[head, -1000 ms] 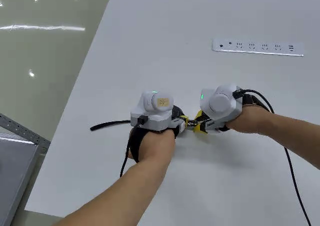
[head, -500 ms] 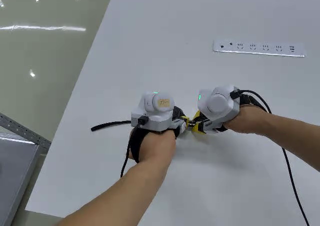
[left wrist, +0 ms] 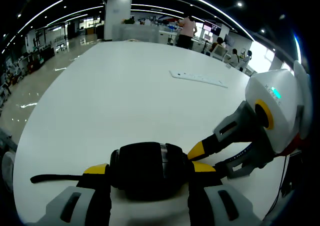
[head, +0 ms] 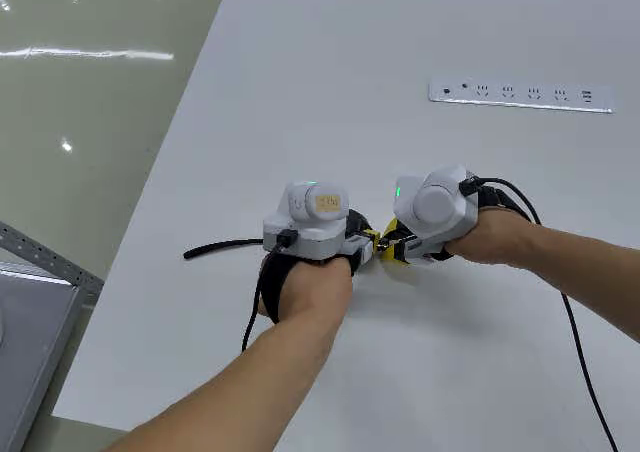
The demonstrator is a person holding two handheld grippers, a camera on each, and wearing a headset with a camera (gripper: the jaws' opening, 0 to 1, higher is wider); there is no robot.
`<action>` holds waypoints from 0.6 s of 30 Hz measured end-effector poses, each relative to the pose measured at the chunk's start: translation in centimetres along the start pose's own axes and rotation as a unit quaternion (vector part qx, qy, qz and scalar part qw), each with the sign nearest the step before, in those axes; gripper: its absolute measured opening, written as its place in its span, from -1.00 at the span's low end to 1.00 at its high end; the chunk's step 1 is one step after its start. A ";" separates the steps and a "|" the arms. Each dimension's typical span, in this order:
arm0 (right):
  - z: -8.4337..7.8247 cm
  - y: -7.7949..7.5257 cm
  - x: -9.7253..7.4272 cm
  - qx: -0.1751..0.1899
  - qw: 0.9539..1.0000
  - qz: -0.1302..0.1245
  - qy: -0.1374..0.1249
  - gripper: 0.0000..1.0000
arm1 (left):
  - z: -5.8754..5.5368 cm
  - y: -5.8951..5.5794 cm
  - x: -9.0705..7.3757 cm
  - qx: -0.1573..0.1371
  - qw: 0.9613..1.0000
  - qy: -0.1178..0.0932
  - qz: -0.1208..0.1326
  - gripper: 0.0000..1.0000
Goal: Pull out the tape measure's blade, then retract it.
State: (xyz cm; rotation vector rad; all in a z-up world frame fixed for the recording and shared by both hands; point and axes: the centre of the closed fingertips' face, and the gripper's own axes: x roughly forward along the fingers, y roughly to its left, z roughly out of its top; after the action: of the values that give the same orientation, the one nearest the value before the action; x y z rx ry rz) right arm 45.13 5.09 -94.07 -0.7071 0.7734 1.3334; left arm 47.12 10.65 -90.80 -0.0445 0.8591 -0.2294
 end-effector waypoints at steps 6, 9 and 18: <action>0.1 0.0 0.1 0.000 1.000 0.001 0.000 -0.71 | 0.0 0.0 -0.1 0.000 1.000 0.000 0.000 0.18; 0.2 0.0 0.1 -0.001 1.000 0.001 -0.001 -0.71 | -0.1 -0.1 -0.1 0.000 1.000 0.000 0.000 0.18; 0.3 0.1 0.1 -0.007 1.000 0.002 -0.002 -0.72 | 0.0 -0.1 -0.1 0.001 1.000 -0.001 0.002 0.18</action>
State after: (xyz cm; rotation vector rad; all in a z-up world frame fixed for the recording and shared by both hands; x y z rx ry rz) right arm 45.09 5.40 -93.95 -0.7136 0.7632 1.3435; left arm 47.02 10.56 -90.74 -0.0414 0.8578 -0.2264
